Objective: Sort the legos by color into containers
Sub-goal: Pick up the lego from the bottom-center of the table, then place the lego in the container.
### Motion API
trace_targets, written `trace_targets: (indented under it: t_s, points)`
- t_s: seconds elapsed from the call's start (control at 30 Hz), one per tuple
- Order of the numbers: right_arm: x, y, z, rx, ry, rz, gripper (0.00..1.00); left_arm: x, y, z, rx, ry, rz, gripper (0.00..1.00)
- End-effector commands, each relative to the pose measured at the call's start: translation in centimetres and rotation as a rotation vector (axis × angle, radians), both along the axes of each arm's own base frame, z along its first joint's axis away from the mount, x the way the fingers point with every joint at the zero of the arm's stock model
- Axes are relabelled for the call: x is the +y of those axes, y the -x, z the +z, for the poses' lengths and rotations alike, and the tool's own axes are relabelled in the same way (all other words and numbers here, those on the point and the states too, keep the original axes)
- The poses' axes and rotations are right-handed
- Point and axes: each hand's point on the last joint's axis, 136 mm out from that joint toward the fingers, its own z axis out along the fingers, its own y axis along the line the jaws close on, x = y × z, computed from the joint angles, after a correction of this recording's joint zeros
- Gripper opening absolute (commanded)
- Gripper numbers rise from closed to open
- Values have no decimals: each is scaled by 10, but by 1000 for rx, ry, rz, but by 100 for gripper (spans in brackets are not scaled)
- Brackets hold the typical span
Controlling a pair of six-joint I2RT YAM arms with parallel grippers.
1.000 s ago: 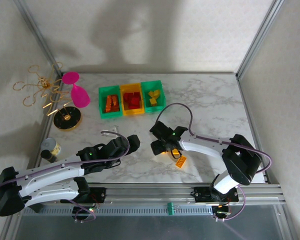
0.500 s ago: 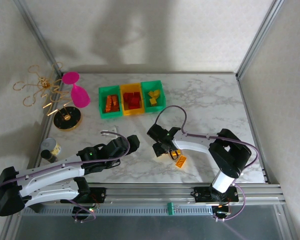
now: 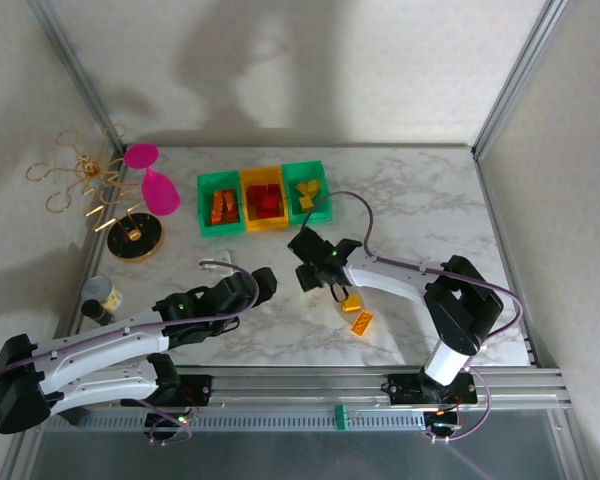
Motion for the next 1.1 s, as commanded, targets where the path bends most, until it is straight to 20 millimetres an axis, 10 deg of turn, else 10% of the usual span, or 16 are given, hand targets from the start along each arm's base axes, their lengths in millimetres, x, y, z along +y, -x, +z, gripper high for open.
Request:
trace_targets:
  t_s: [0.0,0.67,1.07]
  points:
    - [0,-43,26,-96,-36,-44,62,9,-13,18,-39,-23,41,100]
    - [19,-246,57,-366,-107,-215,66,11,-65,45,-76,-43,70,100]
    - [20,-238,110,-411,-171,-176,79,5,-67,47,-71,-28,52,99]
